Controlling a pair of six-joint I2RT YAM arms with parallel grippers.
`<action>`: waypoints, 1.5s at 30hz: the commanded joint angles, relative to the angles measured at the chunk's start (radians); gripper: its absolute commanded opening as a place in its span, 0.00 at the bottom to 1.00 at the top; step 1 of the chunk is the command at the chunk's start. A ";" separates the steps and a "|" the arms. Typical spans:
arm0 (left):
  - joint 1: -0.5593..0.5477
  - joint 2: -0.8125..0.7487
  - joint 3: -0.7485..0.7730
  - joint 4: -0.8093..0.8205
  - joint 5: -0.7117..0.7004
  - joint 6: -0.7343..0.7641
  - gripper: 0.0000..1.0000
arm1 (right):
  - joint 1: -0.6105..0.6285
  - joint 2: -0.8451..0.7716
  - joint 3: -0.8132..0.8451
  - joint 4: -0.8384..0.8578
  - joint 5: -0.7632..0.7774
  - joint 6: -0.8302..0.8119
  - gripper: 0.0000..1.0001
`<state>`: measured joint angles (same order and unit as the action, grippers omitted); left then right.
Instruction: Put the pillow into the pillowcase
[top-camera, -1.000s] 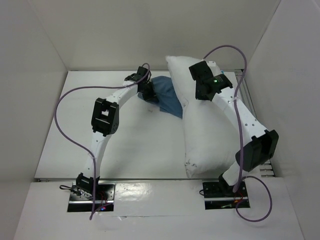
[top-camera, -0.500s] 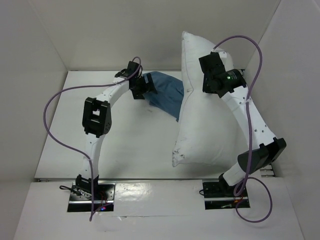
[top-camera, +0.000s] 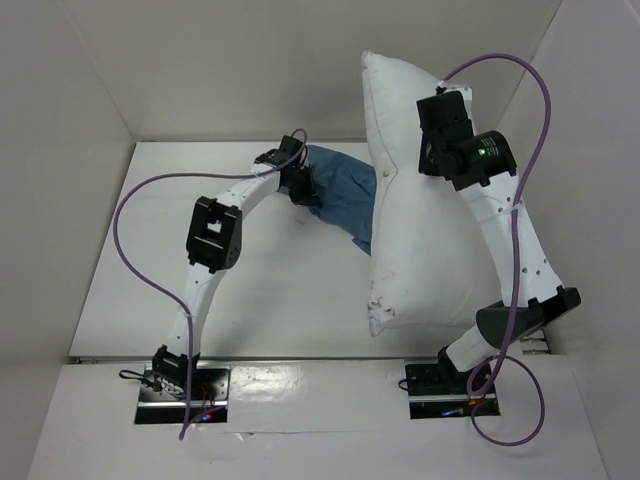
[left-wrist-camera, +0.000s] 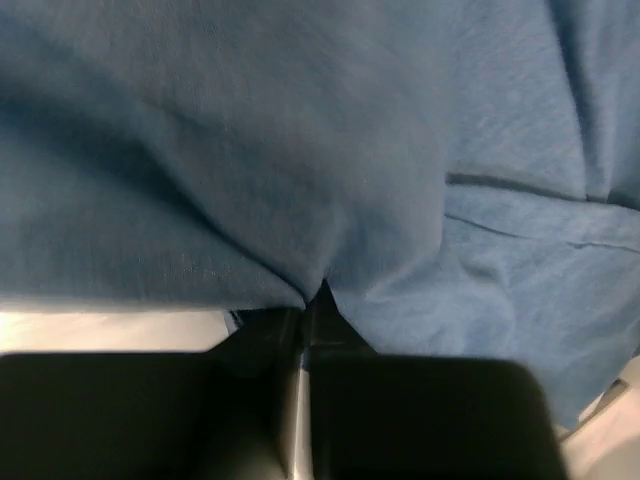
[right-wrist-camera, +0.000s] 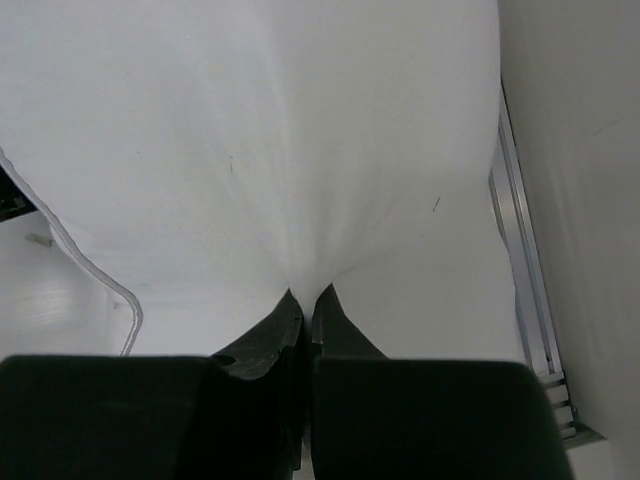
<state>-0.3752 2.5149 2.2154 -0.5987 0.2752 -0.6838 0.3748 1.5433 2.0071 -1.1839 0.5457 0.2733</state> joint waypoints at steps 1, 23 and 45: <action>0.041 -0.049 0.001 -0.018 0.073 0.010 0.00 | -0.005 -0.054 0.048 0.069 0.036 -0.034 0.00; 0.408 -0.849 -0.358 -0.084 0.038 0.104 0.00 | -0.014 0.046 -0.427 0.283 0.072 -0.060 0.04; 0.133 -0.697 -0.195 -0.161 0.016 0.132 0.00 | 0.099 0.050 -0.712 0.531 -0.357 0.193 0.48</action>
<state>-0.2749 1.8484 1.9896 -0.7845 0.2920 -0.5526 0.5114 1.5833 1.3159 -0.6949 0.1101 0.4149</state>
